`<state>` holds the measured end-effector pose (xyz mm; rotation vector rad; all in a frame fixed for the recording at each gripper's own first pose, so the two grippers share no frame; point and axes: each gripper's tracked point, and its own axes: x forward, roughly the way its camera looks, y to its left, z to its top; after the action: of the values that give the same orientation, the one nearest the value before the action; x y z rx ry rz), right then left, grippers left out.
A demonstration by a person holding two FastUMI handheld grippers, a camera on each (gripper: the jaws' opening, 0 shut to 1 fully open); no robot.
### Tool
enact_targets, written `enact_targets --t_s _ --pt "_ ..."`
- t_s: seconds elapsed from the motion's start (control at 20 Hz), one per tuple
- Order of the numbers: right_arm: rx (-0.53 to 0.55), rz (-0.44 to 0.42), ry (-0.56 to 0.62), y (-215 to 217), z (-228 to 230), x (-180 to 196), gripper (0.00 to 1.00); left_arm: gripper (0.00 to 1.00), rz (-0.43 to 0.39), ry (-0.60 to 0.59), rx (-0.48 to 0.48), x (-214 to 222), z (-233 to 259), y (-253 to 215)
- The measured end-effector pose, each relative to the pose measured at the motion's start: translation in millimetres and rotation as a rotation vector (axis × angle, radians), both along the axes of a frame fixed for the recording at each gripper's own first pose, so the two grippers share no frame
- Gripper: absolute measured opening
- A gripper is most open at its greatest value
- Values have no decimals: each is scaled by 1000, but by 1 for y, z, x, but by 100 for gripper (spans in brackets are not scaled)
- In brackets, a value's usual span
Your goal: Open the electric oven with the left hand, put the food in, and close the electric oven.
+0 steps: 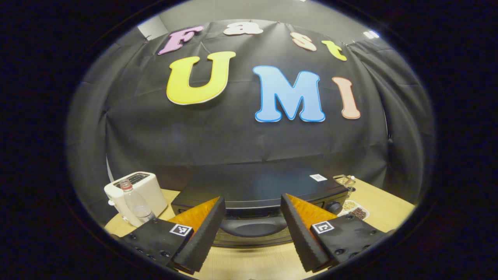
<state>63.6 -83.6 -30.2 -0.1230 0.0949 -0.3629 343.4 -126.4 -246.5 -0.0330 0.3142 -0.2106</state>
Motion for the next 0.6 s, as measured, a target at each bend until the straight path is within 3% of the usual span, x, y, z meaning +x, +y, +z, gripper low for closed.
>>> enact_targets --t_s 0.2,0.25,0.35,0.55,0.6 --pt "-32 -3 11 1 1 -4 95 96 8 42 7 5 -22 -1" --pt "-44 -1 16 0 2 -4 95 100 12 56 8 3 -27 -1" --pt "-57 4 15 0 4 -4 95 97 8 35 29 3 -26 -3" --pt "-46 21 8 -2 6 -2 95 100 16 26 25 -16 -25 -1" --pt "-41 27 8 -3 5 -2 95 96 16 30 29 -22 -27 0"
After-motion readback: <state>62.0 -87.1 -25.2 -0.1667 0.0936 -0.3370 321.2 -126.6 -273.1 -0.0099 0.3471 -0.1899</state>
